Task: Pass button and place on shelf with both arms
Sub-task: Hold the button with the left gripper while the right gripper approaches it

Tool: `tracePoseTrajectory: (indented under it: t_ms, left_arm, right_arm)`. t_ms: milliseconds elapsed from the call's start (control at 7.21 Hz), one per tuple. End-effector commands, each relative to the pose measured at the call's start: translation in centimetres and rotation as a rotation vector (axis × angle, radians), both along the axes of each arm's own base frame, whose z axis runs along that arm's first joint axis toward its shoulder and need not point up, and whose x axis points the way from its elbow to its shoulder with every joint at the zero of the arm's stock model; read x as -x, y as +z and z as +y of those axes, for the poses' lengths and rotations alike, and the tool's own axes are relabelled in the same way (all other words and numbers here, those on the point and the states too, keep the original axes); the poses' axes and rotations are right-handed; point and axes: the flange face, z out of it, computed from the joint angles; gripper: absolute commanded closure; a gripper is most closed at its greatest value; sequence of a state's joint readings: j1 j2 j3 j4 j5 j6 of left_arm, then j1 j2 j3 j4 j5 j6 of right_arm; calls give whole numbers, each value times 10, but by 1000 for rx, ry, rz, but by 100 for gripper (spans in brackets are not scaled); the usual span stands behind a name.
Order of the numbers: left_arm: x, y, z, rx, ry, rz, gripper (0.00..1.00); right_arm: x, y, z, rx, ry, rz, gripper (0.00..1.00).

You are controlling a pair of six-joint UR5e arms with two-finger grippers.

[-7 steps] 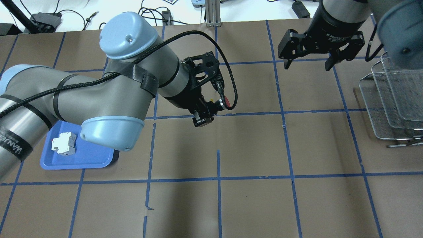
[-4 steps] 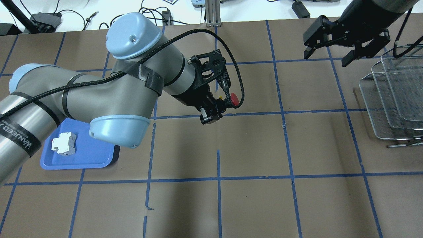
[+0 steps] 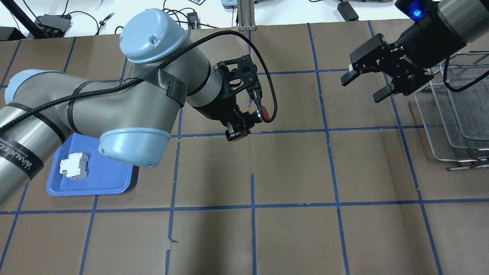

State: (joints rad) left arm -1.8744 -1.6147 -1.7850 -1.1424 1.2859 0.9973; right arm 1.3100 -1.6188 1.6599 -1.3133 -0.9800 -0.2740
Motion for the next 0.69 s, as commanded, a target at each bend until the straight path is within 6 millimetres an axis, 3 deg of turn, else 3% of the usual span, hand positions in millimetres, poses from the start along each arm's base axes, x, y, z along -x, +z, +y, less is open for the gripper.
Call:
tracePoseTrajectory:
  t_ms: [0, 277, 554]
  left_arm:
    - [3, 9, -4, 2, -5, -4, 100]
    - [6, 10, -2, 2, -9, 3, 100]
    - [7, 12, -1, 3, -6, 9, 100]
  right_arm:
    - [-25, -46, 15, -11, 10, -224, 0]
    - [-48, -56, 19, -1, 20, -311, 0]
    - [-89, -52, 20, 56, 83, -360, 0]
